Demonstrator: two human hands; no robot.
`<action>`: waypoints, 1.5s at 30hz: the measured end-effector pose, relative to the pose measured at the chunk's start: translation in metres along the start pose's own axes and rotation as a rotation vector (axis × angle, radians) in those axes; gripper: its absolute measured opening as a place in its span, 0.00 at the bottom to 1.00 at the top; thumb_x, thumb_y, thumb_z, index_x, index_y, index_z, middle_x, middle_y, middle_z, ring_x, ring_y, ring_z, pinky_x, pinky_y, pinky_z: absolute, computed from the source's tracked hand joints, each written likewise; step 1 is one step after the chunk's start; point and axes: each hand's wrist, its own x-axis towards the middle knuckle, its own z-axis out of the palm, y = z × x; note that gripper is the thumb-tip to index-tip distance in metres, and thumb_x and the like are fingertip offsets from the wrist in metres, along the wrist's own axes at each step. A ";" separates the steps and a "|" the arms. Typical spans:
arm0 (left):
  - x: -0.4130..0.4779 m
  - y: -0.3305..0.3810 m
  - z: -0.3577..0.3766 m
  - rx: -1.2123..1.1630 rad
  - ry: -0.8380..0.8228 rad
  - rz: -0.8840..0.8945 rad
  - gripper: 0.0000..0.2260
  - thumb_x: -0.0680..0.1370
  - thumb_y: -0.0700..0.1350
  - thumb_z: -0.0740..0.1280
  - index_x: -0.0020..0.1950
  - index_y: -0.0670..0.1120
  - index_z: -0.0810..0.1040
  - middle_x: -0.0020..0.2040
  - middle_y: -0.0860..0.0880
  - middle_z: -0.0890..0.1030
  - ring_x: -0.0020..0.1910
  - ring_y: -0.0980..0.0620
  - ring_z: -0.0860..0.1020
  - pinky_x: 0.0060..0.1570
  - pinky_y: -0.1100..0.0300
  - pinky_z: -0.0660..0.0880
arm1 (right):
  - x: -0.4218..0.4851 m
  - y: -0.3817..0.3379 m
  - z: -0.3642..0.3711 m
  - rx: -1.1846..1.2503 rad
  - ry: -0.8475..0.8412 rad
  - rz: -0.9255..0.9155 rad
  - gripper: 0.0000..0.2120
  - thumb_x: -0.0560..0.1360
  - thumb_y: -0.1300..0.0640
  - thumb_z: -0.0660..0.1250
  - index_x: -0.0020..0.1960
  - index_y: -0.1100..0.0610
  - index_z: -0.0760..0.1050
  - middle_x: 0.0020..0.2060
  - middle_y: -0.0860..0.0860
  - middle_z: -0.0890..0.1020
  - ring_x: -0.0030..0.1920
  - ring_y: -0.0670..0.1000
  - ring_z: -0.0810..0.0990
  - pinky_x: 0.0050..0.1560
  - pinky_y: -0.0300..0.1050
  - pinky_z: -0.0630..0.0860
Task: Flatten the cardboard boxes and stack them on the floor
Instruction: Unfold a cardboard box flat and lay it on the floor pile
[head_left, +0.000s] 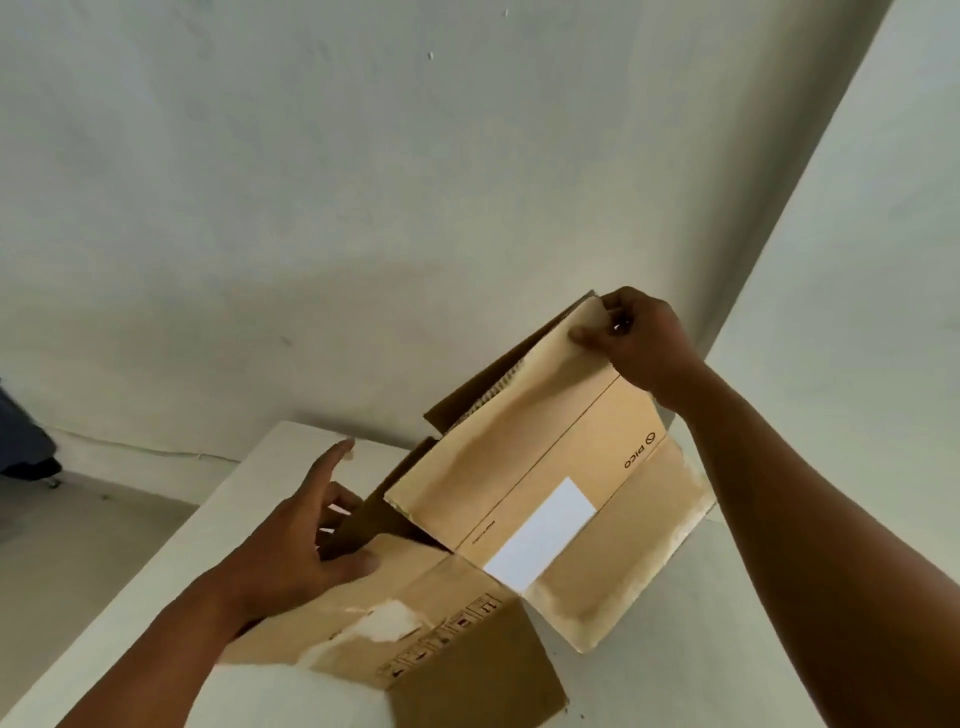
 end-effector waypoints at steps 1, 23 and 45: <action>0.009 0.010 0.001 -0.019 0.001 0.021 0.50 0.66 0.56 0.80 0.75 0.70 0.47 0.55 0.59 0.77 0.54 0.54 0.81 0.53 0.56 0.80 | -0.004 -0.015 0.002 -0.030 0.010 -0.033 0.16 0.68 0.48 0.79 0.49 0.51 0.76 0.41 0.46 0.77 0.39 0.46 0.75 0.37 0.41 0.72; 0.041 0.030 -0.014 -0.141 0.381 0.404 0.07 0.74 0.46 0.74 0.44 0.49 0.77 0.40 0.57 0.81 0.36 0.57 0.78 0.33 0.70 0.72 | -0.111 -0.023 -0.076 -0.276 -0.594 0.382 0.26 0.67 0.34 0.72 0.53 0.54 0.84 0.48 0.49 0.87 0.49 0.50 0.86 0.62 0.53 0.78; 0.100 0.022 0.153 -0.563 0.298 -0.307 0.10 0.76 0.54 0.72 0.51 0.49 0.80 0.48 0.47 0.83 0.48 0.44 0.81 0.51 0.47 0.79 | -0.192 0.175 -0.126 1.152 -0.509 0.473 0.40 0.77 0.37 0.65 0.77 0.62 0.58 0.62 0.65 0.74 0.63 0.67 0.73 0.68 0.68 0.67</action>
